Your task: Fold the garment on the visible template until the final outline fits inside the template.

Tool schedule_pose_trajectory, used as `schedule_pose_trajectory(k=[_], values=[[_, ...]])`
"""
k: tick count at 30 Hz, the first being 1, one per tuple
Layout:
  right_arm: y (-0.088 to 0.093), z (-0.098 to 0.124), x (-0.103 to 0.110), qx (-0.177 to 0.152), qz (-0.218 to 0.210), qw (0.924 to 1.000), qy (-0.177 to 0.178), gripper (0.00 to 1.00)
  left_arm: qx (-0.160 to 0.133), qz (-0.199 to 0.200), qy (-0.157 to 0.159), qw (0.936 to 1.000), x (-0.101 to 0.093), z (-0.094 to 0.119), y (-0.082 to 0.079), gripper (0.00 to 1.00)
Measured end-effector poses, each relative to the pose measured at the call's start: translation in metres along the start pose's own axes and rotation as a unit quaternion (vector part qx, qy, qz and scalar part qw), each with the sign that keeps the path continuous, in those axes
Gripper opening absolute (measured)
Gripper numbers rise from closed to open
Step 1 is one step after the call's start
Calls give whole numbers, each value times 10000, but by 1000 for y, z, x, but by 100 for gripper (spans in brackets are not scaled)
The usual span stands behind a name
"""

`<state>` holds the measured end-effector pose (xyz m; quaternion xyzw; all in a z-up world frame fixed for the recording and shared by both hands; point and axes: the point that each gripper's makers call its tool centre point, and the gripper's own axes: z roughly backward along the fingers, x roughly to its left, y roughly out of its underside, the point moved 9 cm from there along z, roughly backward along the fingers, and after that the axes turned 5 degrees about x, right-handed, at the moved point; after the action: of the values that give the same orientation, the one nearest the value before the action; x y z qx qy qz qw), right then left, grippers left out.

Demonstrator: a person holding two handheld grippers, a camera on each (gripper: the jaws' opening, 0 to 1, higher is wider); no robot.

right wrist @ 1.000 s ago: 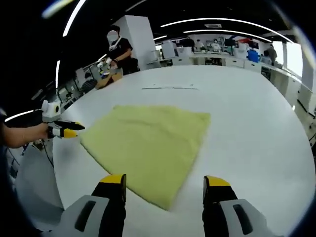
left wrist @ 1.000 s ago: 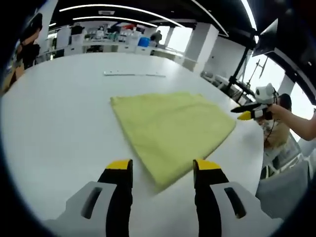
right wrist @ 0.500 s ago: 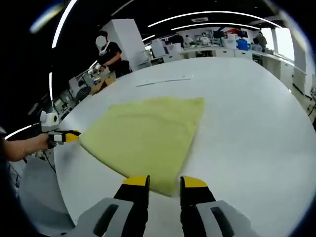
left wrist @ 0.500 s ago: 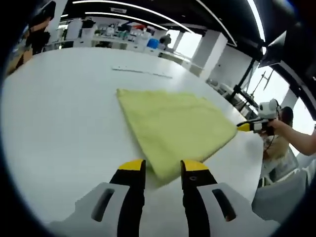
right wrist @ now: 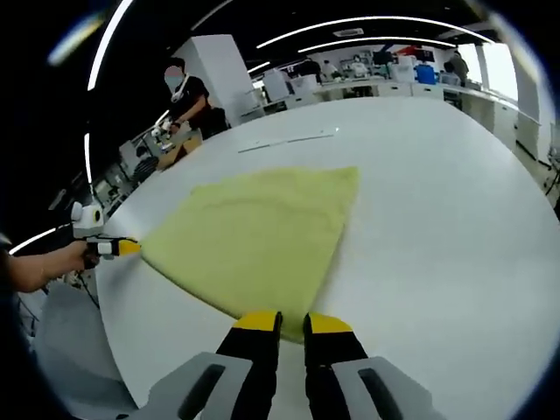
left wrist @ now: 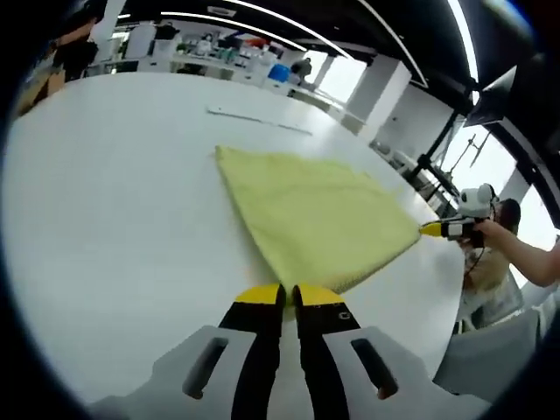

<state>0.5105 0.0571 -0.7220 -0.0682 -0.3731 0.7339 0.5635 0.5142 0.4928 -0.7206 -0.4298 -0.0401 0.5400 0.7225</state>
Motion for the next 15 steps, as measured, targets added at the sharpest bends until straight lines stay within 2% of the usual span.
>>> schedule_pose_trajectory(k=[15], values=[[6, 7, 1, 47, 130, 9999, -7, 0, 115, -216, -107, 9996, -6, 5, 6, 0]])
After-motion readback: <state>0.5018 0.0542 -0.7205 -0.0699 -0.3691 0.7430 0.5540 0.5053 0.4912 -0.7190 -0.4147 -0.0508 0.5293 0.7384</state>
